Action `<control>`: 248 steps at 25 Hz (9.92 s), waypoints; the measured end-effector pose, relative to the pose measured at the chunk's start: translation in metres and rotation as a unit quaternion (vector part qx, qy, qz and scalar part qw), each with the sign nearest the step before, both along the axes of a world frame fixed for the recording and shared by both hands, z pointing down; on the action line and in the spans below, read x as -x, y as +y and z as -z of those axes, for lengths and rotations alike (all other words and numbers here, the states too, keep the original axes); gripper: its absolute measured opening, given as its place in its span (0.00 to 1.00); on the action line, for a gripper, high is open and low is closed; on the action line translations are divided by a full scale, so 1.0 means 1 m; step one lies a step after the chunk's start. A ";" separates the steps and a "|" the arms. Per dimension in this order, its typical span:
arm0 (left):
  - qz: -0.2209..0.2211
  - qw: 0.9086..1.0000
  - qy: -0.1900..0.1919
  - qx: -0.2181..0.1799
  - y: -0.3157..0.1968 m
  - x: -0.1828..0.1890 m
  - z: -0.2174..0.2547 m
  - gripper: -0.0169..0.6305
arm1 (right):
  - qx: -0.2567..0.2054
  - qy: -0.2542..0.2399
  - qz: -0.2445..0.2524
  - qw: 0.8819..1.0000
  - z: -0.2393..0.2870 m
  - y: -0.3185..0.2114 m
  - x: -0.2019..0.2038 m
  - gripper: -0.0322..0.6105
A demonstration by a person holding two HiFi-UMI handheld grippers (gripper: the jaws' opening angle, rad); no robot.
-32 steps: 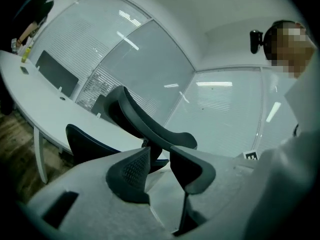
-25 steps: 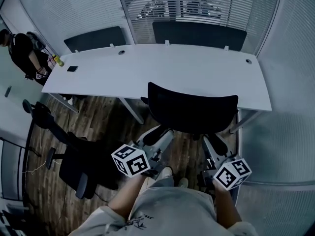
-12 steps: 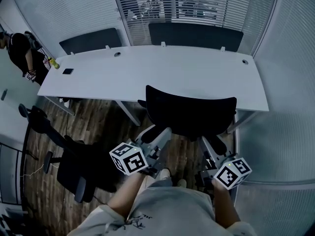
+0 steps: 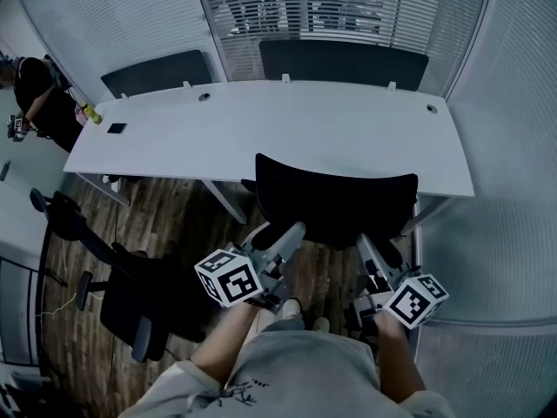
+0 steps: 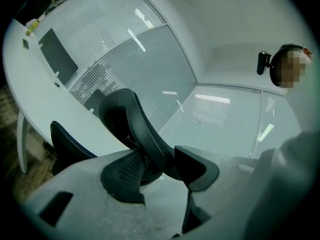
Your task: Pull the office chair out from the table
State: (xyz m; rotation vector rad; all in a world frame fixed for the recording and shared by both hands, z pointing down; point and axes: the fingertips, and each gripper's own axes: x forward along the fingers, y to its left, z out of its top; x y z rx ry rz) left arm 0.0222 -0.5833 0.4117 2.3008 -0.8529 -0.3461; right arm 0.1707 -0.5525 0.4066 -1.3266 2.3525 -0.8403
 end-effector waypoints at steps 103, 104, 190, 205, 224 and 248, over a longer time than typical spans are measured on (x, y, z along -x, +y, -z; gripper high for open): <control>-0.008 0.999 0.022 0.039 0.194 -0.012 -0.012 0.27 | 0.015 -0.031 -0.004 0.999 -0.009 0.191 -0.005 0.27; -0.008 0.999 0.021 0.040 0.195 -0.012 -0.013 0.27 | 0.012 -0.035 -0.001 0.999 -0.008 0.192 -0.003 0.27; -0.039 0.998 0.028 0.036 0.448 0.028 -0.009 0.26 | 0.006 -0.053 0.014 0.998 -0.008 0.431 0.036 0.26; -0.028 0.998 0.029 0.041 0.483 0.027 -0.009 0.26 | 0.009 -0.047 0.017 0.999 -0.009 0.462 0.033 0.26; -0.017 0.998 0.030 0.045 0.537 0.048 -0.012 0.26 | 0.008 -0.047 0.011 0.999 -0.012 0.517 0.052 0.26; -0.055 0.996 0.039 0.054 0.601 0.110 -0.010 0.25 | 0.010 -0.049 -0.033 0.998 -0.009 0.592 0.116 0.27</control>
